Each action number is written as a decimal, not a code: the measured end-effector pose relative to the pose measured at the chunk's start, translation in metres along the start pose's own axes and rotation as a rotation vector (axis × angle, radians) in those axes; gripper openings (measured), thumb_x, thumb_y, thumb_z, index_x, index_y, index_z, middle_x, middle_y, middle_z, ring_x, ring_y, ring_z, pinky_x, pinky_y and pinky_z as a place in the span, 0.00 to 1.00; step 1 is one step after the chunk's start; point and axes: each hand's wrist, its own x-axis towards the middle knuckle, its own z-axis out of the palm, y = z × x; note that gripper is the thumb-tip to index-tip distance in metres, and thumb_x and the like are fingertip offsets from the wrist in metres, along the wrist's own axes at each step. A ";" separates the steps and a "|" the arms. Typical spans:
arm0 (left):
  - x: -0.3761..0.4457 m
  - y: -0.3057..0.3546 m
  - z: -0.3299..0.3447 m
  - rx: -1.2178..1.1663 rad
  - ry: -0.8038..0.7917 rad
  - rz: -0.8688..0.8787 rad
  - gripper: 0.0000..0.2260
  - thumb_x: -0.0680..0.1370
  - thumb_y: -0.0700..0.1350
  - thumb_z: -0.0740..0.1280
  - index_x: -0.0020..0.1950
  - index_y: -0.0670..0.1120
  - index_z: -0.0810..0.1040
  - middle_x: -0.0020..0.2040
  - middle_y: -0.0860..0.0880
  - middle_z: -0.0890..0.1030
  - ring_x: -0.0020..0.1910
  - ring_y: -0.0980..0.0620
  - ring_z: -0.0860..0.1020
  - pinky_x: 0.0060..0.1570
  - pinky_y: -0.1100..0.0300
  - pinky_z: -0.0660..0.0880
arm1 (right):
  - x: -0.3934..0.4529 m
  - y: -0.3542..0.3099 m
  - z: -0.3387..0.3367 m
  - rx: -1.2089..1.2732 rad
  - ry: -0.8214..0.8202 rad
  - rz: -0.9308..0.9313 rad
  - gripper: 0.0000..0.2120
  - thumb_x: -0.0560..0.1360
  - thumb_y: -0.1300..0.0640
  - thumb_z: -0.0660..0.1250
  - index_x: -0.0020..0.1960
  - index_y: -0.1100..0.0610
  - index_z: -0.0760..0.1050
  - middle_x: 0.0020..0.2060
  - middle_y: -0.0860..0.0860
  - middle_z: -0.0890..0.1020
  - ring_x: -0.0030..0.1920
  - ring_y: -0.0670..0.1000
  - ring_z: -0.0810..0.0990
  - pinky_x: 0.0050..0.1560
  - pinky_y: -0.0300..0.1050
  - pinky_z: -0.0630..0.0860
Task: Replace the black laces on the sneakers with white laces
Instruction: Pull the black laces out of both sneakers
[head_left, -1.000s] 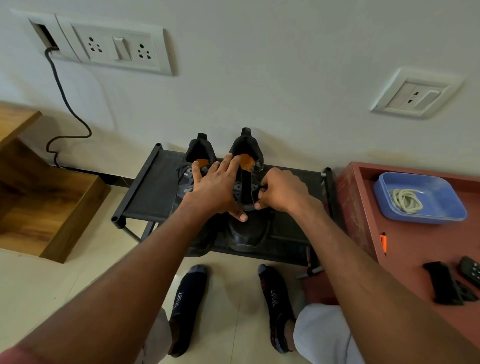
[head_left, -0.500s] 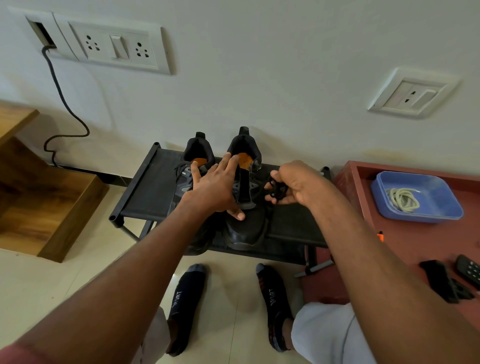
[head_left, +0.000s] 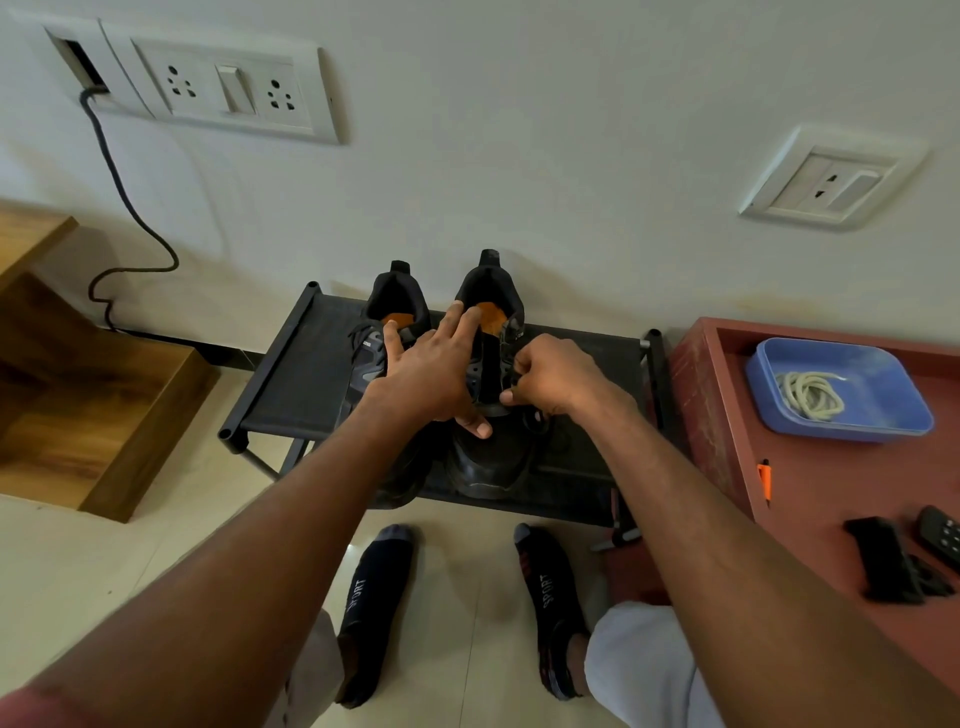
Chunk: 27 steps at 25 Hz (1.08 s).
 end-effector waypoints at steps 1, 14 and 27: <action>0.000 0.000 0.000 -0.004 0.000 -0.006 0.66 0.62 0.59 0.85 0.85 0.51 0.41 0.86 0.49 0.43 0.83 0.42 0.56 0.73 0.27 0.34 | 0.000 0.001 -0.003 0.031 -0.014 0.018 0.10 0.79 0.52 0.75 0.44 0.56 0.78 0.41 0.53 0.83 0.40 0.52 0.83 0.41 0.47 0.77; 0.000 0.000 0.000 -0.006 -0.002 -0.003 0.66 0.61 0.61 0.84 0.84 0.52 0.41 0.86 0.49 0.44 0.83 0.43 0.57 0.75 0.28 0.35 | 0.000 0.004 -0.002 0.093 0.051 0.010 0.14 0.71 0.52 0.82 0.50 0.55 0.81 0.44 0.52 0.85 0.46 0.55 0.85 0.53 0.56 0.85; 0.002 -0.005 -0.004 -0.010 0.018 0.054 0.65 0.62 0.65 0.82 0.84 0.51 0.42 0.86 0.48 0.46 0.84 0.45 0.49 0.74 0.29 0.34 | 0.007 0.016 -0.018 0.688 0.104 0.269 0.07 0.82 0.61 0.70 0.52 0.66 0.77 0.47 0.63 0.86 0.39 0.56 0.86 0.32 0.45 0.81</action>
